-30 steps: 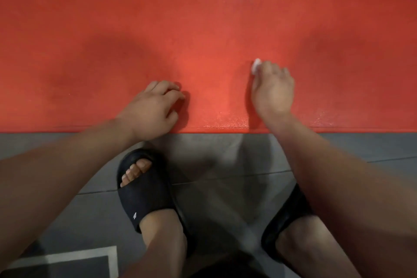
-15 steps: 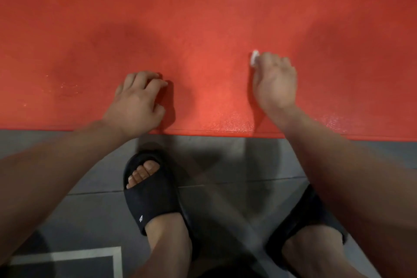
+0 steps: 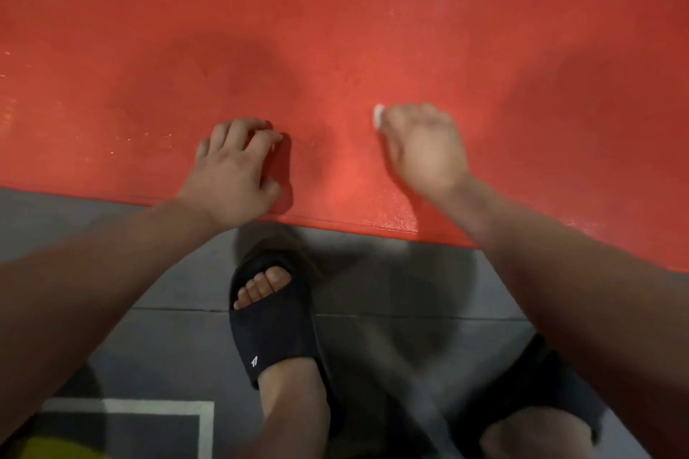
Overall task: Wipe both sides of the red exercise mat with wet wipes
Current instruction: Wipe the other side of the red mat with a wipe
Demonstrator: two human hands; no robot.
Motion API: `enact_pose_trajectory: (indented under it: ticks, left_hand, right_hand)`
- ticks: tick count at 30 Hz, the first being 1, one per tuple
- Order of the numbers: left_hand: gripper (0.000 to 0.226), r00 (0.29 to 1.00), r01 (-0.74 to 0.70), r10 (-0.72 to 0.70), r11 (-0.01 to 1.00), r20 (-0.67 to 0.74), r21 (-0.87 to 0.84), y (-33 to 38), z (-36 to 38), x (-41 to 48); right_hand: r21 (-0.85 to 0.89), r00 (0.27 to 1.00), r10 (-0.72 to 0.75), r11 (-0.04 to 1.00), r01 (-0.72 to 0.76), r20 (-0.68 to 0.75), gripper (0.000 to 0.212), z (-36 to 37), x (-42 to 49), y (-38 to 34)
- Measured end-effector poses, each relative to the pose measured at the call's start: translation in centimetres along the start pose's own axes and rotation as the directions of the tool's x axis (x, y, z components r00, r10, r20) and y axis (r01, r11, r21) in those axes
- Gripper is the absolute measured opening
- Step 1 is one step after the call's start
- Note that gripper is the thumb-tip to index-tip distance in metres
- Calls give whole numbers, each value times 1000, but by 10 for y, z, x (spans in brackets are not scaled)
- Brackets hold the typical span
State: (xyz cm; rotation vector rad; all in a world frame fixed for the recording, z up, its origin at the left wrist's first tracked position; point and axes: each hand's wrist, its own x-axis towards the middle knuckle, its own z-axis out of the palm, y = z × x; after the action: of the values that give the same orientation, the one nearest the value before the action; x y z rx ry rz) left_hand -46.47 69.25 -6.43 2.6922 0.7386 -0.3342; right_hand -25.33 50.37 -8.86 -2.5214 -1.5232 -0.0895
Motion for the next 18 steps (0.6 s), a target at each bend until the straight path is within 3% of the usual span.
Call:
enact_pose_trajectory:
  ticks: [2, 4, 5, 7, 8, 10, 11, 12, 13, 15, 17, 18]
  left_hand:
    - [72, 1000, 18, -18, 1000, -6, 0, -5, 0, -1]
    - [75, 999, 40, -40, 999, -14, -17, -8, 0, -2]
    - [76, 999, 47, -47, 999, -14, -24, -10, 0, -3]
    - [77, 999, 47, -47, 999, -13, -28, -11, 0, -5]
    - [77, 999, 47, -48, 998, -14, -29, -11, 0, -5]
    - [78, 998, 51, -51, 998, -23, -25, -10, 0, -4]
    - [78, 998, 52, -52, 998, -23, -22, -9, 0, -4]
    - [78, 998, 52, -52, 998, -20, -20, -9, 0, -3]
    - [78, 999, 50, -51, 999, -16, -21, -9, 0, -3]
    - [77, 999, 42, -43, 999, -10, -17, -11, -2, -3]
    - [77, 999, 33, -33, 999, -10, -13, -13, -3, -2]
    - [76, 999, 31, -31, 999, -8, -13, -13, -4, -1]
  right_hand:
    - [39, 946, 313, 950, -311, -78, 22, -1, 17, 6]
    - [81, 928, 364, 930, -358, -75, 18, 4, 18, -16]
    - [122, 956, 290, 951, -282, -47, 15, 5, 13, -34]
    - [222, 998, -22, 975, 9, 60, 10, 6, -7, -70]
    - [264, 970, -216, 948, 180, 112, 18, 5, -20, -82]
    - [300, 846, -500, 848, 436, 183, 24, 2, -31, -82]
    - [276, 809, -559, 818, 504, 181, 21, 3, -27, -73]
    - [221, 821, -544, 834, 506, 174, 16, 3, -17, -64]
    - [149, 879, -457, 886, 438, 133, 9, 5, -5, -53]
    - [18, 996, -89, 996, 89, -9, 16, 7, 23, -25]
    - [16, 968, 240, 971, -240, -67, 23, 8, 40, -11]
    - [28, 954, 292, 956, -291, -69, 22, 9, 42, -17]
